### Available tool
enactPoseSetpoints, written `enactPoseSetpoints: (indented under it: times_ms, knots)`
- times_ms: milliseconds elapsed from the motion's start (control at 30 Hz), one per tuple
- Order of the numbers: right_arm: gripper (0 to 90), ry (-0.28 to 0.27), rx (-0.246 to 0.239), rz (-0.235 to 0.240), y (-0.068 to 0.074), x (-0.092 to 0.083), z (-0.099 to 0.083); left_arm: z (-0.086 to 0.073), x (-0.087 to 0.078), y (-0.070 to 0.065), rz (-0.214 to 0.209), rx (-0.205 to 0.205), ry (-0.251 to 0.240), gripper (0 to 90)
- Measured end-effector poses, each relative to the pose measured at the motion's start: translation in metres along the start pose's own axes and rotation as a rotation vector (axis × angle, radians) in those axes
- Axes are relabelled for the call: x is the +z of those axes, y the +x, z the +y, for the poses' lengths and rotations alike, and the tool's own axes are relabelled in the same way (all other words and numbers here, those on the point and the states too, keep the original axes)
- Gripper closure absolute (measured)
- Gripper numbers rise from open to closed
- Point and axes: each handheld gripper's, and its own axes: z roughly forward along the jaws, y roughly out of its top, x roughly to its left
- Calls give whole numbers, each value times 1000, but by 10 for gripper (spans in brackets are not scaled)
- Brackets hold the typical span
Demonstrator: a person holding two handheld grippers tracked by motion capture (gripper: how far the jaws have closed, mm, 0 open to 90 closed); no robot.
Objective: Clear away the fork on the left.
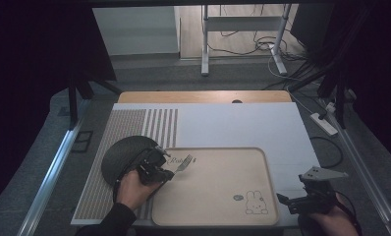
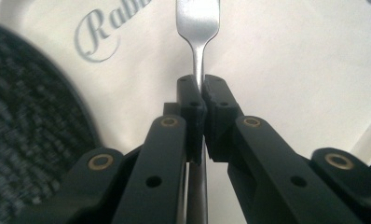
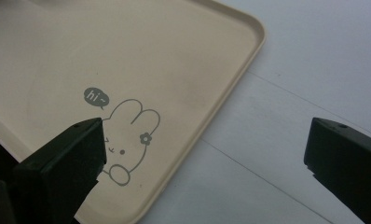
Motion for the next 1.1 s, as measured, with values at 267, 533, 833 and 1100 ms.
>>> enactPoseSetpoints:
  times_ms: [267,533,833,1100]
  knots:
    - [0,1,-1,0,0,0,0,12,16,-14,8,2,18,861]
    - [0,-2,-5,3,0,0,0,10,40,-16,65,-30,75,859]
    - [0,-1,-7,6,0,0,0,12,31,-24,60,52,-4,804]
    - [0,1,-11,5,0,0,0,18,48,-22,62,67,50,890]
